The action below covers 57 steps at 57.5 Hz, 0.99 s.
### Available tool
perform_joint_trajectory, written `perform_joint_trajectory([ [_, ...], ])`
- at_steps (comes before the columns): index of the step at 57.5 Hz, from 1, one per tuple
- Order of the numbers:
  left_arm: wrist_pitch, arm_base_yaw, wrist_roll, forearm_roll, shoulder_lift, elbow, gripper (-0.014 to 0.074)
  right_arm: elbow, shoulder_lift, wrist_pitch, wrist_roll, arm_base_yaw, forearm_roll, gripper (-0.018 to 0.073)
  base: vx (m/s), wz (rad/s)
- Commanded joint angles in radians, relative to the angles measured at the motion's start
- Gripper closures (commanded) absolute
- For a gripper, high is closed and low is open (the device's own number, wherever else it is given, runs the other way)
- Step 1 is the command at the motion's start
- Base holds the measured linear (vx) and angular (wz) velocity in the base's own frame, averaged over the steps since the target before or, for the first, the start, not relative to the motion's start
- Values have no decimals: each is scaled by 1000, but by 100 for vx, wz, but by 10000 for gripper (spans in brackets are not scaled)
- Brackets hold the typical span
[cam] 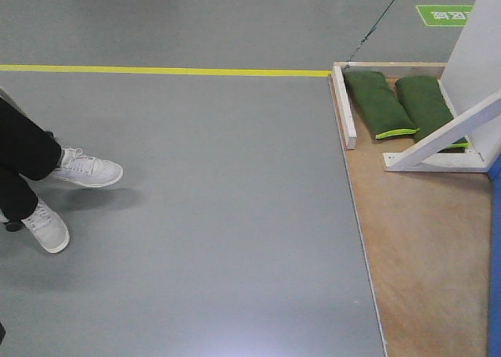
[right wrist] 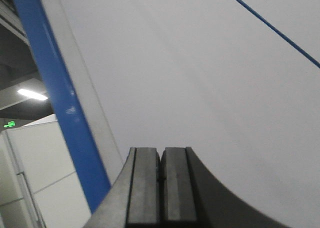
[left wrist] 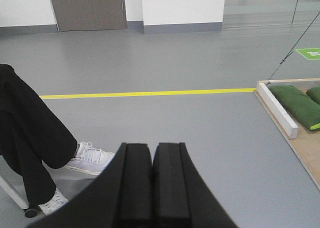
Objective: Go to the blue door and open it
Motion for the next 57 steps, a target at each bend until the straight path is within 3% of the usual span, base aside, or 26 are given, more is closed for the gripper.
perform_joint_trajectory([
  [1, -86, -7, -7, -2, -12, -26, 524, -28, 40, -158, -4, -17, -68, 547, 0, 0],
  [17, -86, -7, -7, -2, -12, -26, 524, -29, 194, -253, -4, -3, -319, 547, 0, 0],
  [31, -86, -7, -7, -2, -12, -26, 524, -29, 246, -263, -4, 93, -323, 547, 0, 0],
  [44, -86, -7, -7, -2, -12, -26, 524, -29, 241, -262, -4, 179, -263, 547, 0, 0],
  [57, -86, -7, -7, -2, -12, -26, 524, -29, 230, -233, -4, 218, -234, 547, 0, 0],
])
